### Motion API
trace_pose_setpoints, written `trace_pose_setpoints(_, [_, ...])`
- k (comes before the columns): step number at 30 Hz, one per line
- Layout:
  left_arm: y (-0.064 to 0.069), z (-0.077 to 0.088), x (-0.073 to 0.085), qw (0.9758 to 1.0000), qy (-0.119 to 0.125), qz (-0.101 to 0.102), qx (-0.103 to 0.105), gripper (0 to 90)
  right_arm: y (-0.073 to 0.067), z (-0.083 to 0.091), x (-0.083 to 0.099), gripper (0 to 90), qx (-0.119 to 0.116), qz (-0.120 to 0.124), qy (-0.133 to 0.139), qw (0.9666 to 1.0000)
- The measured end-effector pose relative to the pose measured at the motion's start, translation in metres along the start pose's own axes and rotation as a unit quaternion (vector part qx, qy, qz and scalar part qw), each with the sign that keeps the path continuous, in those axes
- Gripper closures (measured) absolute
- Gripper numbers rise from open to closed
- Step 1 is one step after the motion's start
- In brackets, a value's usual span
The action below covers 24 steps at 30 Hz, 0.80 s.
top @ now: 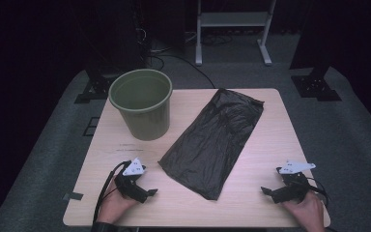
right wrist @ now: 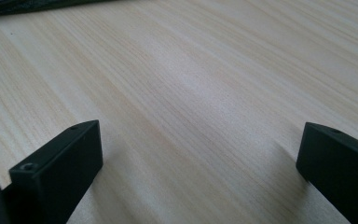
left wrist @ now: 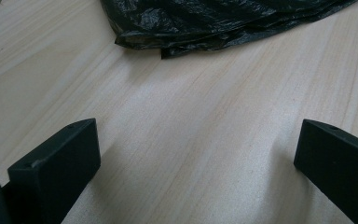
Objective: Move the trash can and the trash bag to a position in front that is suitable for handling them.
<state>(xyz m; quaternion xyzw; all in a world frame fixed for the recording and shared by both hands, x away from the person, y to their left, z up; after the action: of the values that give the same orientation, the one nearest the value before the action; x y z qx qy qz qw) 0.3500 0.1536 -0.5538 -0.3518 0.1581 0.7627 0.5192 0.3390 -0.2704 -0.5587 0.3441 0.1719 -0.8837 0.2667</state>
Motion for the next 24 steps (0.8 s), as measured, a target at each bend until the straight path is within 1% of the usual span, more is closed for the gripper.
trace_pose_setpoints(8, [0.000,0.000,0.000,1.0000,0.000,0.000,0.000,0.0,0.003,0.000,-0.001,0.0,0.006,-0.005,0.002,1.0000])
trace_pose_setpoints(9, [0.000,0.000,0.000,1.0000,0.000,0.001,0.000,0.0,0.003,0.001,-0.002,0.0,0.007,-0.004,0.009,0.9999])
trace_pose_setpoints(10, [0.000,0.000,0.000,1.0000,0.000,0.001,0.000,0.0,0.003,0.001,-0.002,0.0,0.007,-0.004,0.009,0.9999])
trace_pose_setpoints(12, [0.000,0.000,0.000,1.0000,0.000,0.001,-0.001,0.0,0.002,0.003,-0.003,0.0,0.003,-0.007,0.014,0.9999])
trace_pose_setpoints(14, [0.000,0.000,0.000,1.0000,-0.001,0.002,-0.002,0.0,0.001,0.003,-0.004,0.0,0.004,-0.008,0.015,0.9999])
trace_pose_setpoints(16, [0.000,0.000,0.000,1.0000,-0.001,0.003,-0.002,0.0,-0.001,0.001,-0.005,0.0,-0.003,-0.010,0.014,0.9998])
trace_pose_setpoints(18, [0.000,0.000,0.000,1.0000,-0.001,0.003,-0.002,0.0,-0.002,0.000,-0.005,0.0,-0.002,-0.008,0.009,0.9999])
trace_pose_setpoints(24, [0.000,0.000,0.000,1.0000,-0.001,0.003,-0.002,0.0,-0.008,0.002,-0.016,0.0,-0.007,-0.007,0.020,0.9998])
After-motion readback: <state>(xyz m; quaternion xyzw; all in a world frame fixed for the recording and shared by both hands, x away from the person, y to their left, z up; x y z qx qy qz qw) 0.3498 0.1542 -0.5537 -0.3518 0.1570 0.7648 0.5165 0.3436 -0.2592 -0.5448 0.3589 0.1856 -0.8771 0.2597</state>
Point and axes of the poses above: each handheld gripper's, and its own axes: z roughly backward along the jaws, x roughly out of its underside, y roughly to its right, the point moved 10 cm from there along -z, roughly forward along the jaws, and after that the axes turned 9 degrees about -z, right-handed, at the moved point
